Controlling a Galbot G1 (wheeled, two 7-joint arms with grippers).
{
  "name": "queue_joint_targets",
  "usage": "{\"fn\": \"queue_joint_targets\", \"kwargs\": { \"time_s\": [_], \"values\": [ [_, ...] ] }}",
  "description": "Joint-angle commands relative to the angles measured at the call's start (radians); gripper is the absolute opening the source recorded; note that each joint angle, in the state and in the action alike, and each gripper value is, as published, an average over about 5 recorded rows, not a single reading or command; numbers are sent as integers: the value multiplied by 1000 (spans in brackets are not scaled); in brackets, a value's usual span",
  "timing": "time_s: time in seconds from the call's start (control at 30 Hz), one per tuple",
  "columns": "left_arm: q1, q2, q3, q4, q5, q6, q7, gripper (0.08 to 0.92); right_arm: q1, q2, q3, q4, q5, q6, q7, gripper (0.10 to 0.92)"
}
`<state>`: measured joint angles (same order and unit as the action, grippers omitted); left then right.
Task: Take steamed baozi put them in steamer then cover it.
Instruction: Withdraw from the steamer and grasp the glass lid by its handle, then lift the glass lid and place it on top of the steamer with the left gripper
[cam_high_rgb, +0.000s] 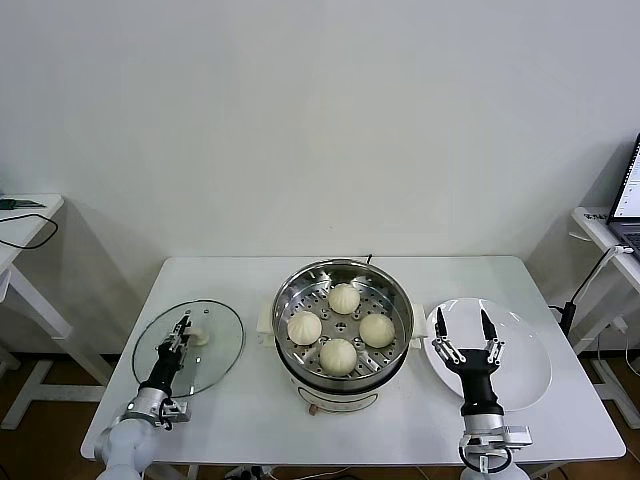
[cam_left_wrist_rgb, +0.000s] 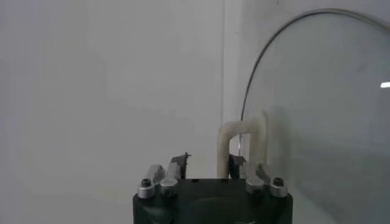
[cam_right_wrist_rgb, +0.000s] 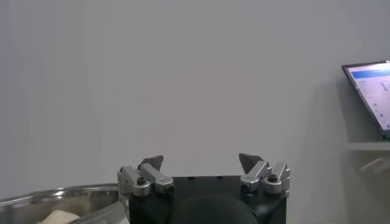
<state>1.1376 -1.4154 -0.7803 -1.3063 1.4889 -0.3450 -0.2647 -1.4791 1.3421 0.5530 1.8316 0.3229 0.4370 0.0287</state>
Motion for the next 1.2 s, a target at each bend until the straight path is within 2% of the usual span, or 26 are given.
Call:
{"fn": "queue_joint_targets", "kwargs": {
  "time_s": [0.03,0.17,0.37,0.57,0.77,0.93,1.2],
  "values": [
    [13,-3,-8,-51,8,2,-17,272,3,-1,-2,-2,-2,0,2,823],
    [52,-7,-24,-157,4,18,-21,191,11,-4,-4,-5,-3,-2,4,823],
    [154,3,-55,-408,-41,83,13,186,18,-4,-13,-1,-4,-6,5,823],
    [293,64,-36,-662,-253,273,163,186,18,-11,-13,7,-2,-11,5,823],
    [380,130,67,-869,-342,455,301,186,10,-19,-6,13,2,-15,6,823],
    [362,163,213,-947,-320,593,364,186,4,-21,6,12,4,-16,7,823],
    [256,183,464,-954,-206,714,429,186,-5,-33,57,6,22,-25,12,823]
  ]
}}
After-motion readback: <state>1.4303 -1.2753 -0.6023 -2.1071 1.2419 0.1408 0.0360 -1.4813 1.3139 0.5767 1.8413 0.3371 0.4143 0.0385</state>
